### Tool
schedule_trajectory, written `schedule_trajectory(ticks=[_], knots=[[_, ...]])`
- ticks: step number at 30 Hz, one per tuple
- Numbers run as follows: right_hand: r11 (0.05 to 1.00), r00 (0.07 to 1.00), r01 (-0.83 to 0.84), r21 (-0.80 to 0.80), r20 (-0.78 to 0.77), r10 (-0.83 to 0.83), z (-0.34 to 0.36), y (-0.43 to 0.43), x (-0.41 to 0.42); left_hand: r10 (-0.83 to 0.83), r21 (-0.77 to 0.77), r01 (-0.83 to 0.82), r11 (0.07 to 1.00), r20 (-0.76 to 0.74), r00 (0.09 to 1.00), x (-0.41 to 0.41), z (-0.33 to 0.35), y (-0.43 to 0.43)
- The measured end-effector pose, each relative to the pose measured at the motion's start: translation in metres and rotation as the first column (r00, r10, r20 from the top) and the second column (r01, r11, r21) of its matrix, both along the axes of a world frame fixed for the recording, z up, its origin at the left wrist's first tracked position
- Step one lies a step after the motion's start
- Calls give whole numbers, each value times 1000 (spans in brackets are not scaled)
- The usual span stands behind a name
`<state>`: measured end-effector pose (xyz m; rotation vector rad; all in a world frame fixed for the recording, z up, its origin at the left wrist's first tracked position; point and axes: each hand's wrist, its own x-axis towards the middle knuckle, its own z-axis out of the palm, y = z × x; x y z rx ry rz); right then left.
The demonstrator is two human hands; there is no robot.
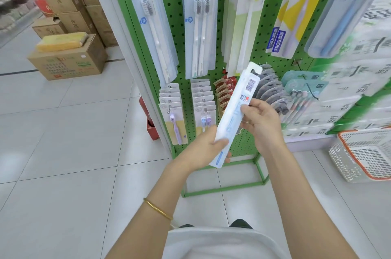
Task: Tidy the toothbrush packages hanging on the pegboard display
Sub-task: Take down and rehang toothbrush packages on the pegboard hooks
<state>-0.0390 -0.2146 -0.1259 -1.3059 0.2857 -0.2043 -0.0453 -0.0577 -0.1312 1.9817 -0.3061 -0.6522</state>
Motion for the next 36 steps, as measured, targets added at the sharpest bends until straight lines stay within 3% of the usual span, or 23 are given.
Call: schedule_trajectory(ticks=[4,7,13,15,18,22,25,29,33,36], knots=[[988,989,-144,-49,25,146,1,2,-1,31,33,-34,999,104,994,8,4,-1],[964,965,-253,-81,51,258,1,3,0,174,-72,-164,984,165,971,17,25,-1],[887,886,-450,-103,68,458,10,10,-1,469,-362,-352,863,316,825,41,65,7],[872,870,-481,-92,72,487,12,13,1,521,-441,-371,817,290,803,43,72,10],[848,846,-526,-63,64,529,12,16,7,538,-511,-408,757,133,832,44,75,13],[728,728,-685,19,41,684,10,23,18,498,-626,-399,671,-19,867,47,83,19],[680,679,-733,-12,43,732,19,36,22,431,-709,-353,610,-78,899,48,95,26],[747,748,-627,-221,97,657,48,58,26,433,-794,-325,513,-87,897,51,116,39],[829,879,-348,-438,153,451,85,81,31,637,-759,-392,520,38,770,51,134,48],[839,936,-102,-534,235,263,109,100,36,728,-762,-385,521,161,666,50,141,53]])
